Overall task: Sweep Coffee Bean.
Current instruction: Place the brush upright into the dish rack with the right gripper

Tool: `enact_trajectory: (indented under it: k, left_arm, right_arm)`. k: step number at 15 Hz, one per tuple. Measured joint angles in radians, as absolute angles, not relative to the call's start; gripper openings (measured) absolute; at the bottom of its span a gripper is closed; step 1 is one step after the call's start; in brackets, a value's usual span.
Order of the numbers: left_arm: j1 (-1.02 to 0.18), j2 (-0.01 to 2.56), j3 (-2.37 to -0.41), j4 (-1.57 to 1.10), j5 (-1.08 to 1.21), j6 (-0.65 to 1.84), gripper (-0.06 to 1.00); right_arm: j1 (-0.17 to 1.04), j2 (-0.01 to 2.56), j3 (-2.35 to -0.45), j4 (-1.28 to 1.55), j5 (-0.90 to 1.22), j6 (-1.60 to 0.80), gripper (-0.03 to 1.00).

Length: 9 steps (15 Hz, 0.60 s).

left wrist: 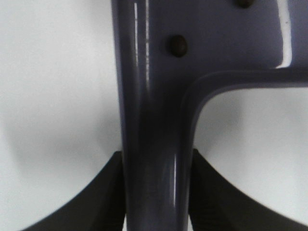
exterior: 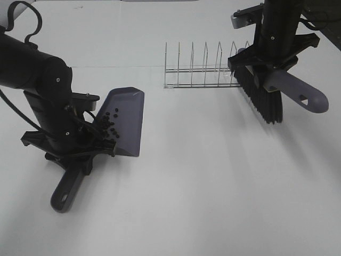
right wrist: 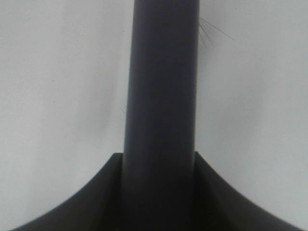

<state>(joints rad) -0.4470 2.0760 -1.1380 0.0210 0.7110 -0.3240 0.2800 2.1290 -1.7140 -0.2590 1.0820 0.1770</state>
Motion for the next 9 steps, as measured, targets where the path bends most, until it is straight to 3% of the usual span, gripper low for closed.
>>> enact_trajectory:
  k: [9]
  left_arm:
    - [-0.449,2.076,-1.138,0.027,0.711,-0.324,0.35]
  right_arm:
    - [0.278,2.236,-1.860,-0.282,1.055,0.214,0.32]
